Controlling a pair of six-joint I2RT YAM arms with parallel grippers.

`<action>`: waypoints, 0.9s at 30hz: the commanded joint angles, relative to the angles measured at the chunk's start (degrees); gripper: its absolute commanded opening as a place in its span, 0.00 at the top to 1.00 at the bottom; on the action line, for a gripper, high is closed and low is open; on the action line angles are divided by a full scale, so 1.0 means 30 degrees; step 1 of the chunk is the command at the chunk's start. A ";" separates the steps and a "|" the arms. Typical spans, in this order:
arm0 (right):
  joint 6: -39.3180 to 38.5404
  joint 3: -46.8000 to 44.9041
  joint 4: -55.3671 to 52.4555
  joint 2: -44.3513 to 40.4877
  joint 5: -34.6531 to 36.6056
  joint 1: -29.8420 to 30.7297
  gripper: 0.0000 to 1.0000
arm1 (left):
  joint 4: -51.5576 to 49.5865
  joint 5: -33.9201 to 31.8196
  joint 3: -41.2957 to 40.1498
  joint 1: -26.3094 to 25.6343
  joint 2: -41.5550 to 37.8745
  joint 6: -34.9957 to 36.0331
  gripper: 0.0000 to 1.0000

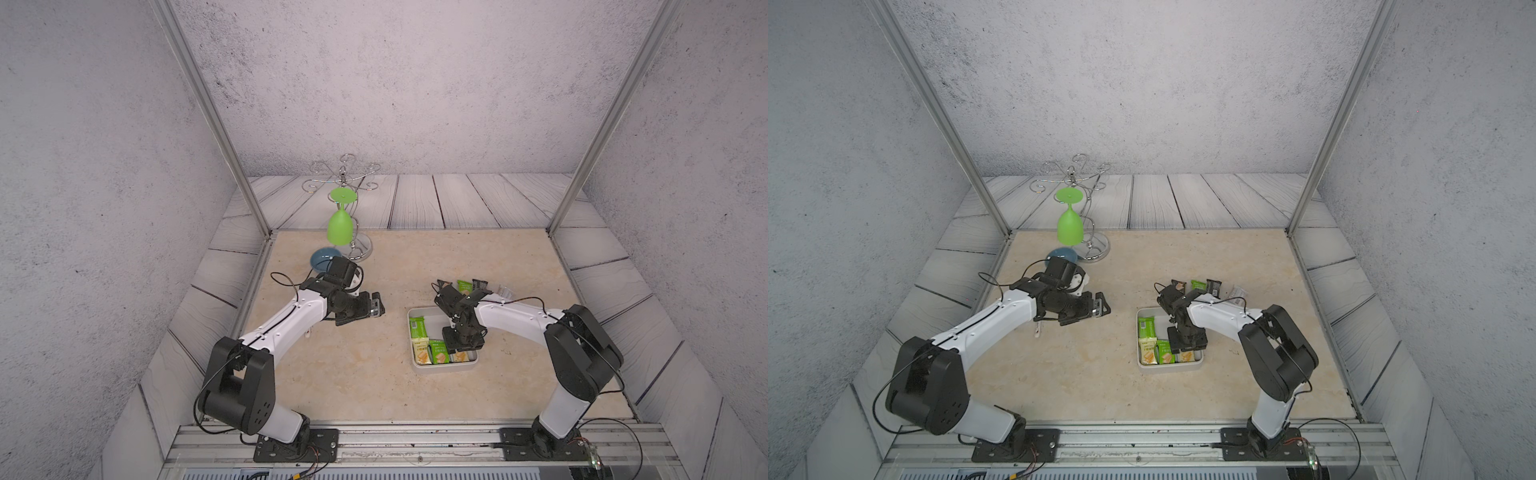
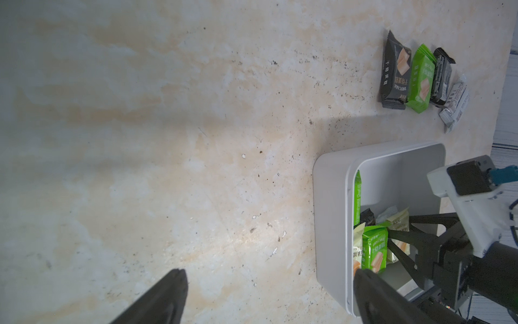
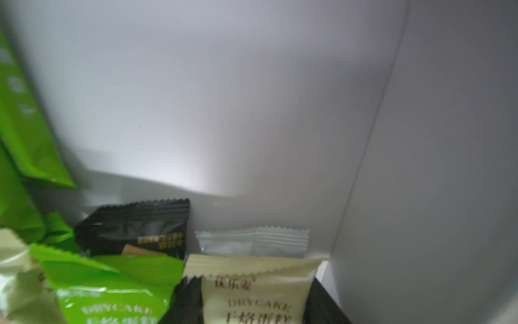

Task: Take the cookies out of the storage box
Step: Pick up the cookie from the storage box.

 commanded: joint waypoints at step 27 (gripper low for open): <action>-0.0168 0.4128 -0.2776 -0.1195 0.1105 0.0046 0.53 | -0.0453 -0.0128 -0.0013 -0.0153 -0.0322 0.0532 0.02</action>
